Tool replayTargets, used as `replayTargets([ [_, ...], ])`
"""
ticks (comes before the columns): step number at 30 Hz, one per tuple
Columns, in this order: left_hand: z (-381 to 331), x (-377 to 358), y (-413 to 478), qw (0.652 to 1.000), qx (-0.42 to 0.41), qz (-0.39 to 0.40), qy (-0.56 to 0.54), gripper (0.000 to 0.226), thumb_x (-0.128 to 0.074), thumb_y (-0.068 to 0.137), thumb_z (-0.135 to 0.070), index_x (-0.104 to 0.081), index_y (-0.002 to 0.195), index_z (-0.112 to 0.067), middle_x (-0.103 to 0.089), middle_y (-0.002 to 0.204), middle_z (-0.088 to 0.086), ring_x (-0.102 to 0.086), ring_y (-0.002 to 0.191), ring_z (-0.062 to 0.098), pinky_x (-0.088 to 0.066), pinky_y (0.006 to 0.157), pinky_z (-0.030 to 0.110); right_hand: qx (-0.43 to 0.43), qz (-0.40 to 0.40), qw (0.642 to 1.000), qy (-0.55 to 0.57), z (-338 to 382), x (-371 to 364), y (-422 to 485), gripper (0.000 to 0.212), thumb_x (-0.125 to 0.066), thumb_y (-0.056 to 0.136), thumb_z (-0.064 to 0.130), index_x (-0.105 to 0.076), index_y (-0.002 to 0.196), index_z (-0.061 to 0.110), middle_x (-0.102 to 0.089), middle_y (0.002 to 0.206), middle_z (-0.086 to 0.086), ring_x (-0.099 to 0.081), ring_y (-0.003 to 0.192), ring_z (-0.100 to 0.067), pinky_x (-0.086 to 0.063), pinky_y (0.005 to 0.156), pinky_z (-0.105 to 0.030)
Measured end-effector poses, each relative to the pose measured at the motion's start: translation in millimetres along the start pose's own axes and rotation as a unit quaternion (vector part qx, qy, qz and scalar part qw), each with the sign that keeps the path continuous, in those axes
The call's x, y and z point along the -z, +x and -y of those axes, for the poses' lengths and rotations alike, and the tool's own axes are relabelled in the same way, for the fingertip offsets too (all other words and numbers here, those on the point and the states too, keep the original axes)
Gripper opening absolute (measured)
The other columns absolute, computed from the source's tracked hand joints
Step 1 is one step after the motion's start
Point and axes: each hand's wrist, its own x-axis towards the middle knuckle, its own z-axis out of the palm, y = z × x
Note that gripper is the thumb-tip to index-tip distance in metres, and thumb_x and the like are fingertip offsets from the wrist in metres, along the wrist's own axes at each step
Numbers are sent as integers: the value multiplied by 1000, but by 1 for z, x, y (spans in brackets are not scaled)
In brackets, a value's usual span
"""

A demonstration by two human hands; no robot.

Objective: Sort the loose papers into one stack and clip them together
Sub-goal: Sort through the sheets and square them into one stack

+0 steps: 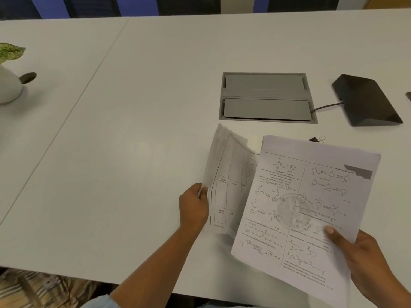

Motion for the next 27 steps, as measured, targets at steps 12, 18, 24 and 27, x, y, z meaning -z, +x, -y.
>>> replayTargets([
  [12,7,58,5,997,-5,-74,-14,29,-58,99,-24,-71,118,-6,-75,108,10,-70,98,24,-55,92,37,16,19,1000,12,2,-3,3,46,-72,65,41,-71,101,12,-80,94,-6,-77,81,-27,-55,72,-38],
  [18,9,109,4,991,15,-127,-32,30,-57,99,-22,-71,120,-6,-74,112,12,-68,104,28,-53,94,41,18,21,1000,11,3,-8,4,63,-82,52,54,-71,100,13,-80,89,-2,-76,84,-30,-60,59,-26],
  [24,-17,145,-15,984,8,-135,-119,18,-57,99,-25,-71,88,-25,-72,86,-5,-66,81,18,-54,80,35,17,26,999,21,2,-11,10,77,-86,49,59,-70,108,13,-79,99,-5,-76,86,-24,-55,80,-40],
  [27,-35,145,-29,985,15,-95,-147,25,-55,99,-29,-71,81,-24,-73,73,-7,-66,68,12,-52,66,29,2,30,999,23,0,-18,16,36,-70,81,27,-69,113,10,-77,108,-12,-76,88,-25,-55,88,-46],
])
